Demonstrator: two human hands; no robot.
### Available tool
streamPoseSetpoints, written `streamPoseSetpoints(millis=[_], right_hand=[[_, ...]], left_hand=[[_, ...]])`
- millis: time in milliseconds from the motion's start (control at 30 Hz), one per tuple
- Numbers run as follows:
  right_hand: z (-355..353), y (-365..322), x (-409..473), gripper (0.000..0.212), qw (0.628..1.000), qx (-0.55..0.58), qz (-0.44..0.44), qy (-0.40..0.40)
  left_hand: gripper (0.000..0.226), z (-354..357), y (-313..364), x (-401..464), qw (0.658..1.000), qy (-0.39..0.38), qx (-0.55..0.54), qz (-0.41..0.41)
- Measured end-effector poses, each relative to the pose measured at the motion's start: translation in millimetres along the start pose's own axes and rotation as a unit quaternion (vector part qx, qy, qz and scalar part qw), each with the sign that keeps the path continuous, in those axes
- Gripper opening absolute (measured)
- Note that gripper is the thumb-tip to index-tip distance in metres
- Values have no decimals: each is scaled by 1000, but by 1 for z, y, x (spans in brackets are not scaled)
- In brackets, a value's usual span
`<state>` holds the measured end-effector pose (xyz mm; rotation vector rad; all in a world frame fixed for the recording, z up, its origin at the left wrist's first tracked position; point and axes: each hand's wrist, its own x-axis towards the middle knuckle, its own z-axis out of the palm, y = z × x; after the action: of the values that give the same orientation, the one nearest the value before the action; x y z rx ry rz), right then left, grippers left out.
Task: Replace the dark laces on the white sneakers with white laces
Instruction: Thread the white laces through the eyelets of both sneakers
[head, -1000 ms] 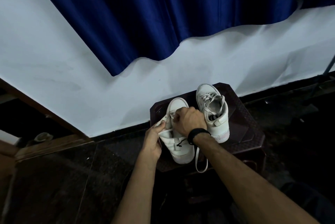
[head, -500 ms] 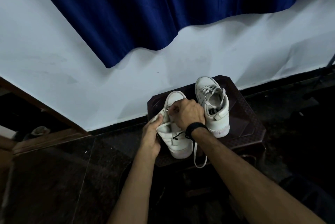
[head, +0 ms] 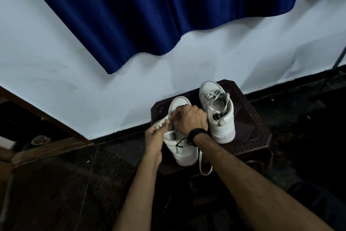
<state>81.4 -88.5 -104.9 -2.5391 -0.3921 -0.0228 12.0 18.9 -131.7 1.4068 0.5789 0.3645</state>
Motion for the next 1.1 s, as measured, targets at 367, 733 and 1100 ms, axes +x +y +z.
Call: streamPoseSetpoints(millis=[367,733,1100], right_hand=[[-12,-11,-3,20,992,-59,-108,27],[-15,-1,6,20,997,-8,-77,-8],[-28,0,19,29,993,-4,-54,-104]], left_hand=[[27,-4,12,12,969,-5,207,136],[21,2,31,23,992,4,121,-25],[30,-92,65,43,968,226,-76,-82]])
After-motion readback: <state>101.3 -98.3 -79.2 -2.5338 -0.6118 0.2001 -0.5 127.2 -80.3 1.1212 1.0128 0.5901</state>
